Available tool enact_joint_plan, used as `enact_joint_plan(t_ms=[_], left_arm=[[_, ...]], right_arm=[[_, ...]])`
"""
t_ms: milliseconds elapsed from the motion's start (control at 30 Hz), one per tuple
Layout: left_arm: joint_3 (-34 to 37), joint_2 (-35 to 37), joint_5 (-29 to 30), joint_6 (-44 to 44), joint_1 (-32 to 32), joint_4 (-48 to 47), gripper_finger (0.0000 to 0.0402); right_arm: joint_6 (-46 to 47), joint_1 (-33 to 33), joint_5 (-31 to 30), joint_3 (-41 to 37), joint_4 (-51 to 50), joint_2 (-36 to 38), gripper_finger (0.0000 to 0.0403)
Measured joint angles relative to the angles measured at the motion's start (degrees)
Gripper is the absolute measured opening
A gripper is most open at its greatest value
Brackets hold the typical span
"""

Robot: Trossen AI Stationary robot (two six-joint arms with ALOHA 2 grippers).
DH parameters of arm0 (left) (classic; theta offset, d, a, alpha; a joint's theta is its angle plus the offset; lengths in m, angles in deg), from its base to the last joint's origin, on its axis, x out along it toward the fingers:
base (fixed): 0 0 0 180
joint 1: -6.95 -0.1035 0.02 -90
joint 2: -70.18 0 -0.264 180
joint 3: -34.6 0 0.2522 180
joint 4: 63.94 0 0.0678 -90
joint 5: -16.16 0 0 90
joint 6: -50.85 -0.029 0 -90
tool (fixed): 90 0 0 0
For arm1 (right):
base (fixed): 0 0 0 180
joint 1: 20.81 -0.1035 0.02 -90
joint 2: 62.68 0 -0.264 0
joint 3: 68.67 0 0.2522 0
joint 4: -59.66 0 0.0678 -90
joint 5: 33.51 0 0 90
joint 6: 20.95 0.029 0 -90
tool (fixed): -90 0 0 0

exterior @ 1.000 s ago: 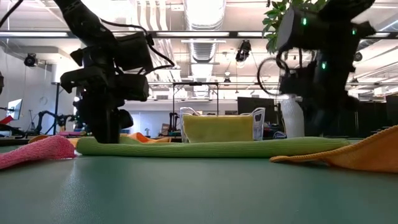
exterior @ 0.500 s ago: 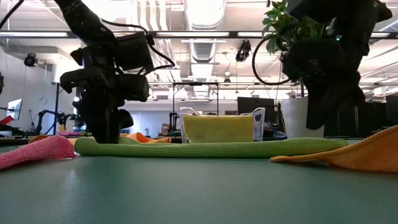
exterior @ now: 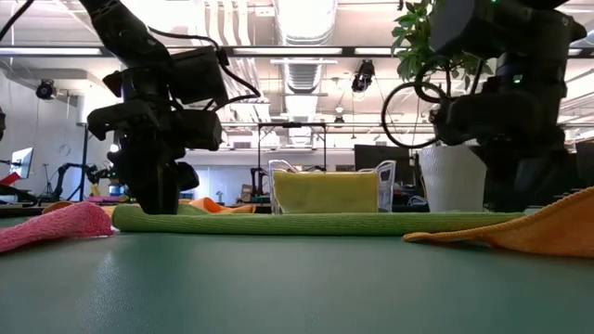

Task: Fold microfiber towels
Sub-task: Fold the green towel

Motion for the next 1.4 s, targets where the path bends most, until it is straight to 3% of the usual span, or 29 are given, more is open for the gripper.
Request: enact_joint_plan(t_ms=[167,467,800,1067,1400], left_arm=[[-0.2,0.4,0.2,0.0,0.0,-0.4,0.0173],[-1.0,9.7,2.9,0.3,0.0,-1.1,0.0173],[1.7,18.5,5.1,9.0,1.1,-0.6,0.0173],[5.3,15.5,7.0,19.6,2.2,9.6,0.0173],[1.6,0.8,8.1,21.2,2.3,10.4,0.0173]], right_arm=[[1.4,-0.7,0.9,0.7,-2.0,1.4,0.0038],[-0.9,-2.3,-11.3,6.8,-4.6,7.2,0.0038],[-5.8,-2.1,-17.0,10.6,-13.6,8.3,0.0038],[-15.8,1.0,-17.7,9.7,-14.7,8.3,0.0038],[-28.1,8.3,-10.8,7.7,-8.0,7.6,0.0038]])
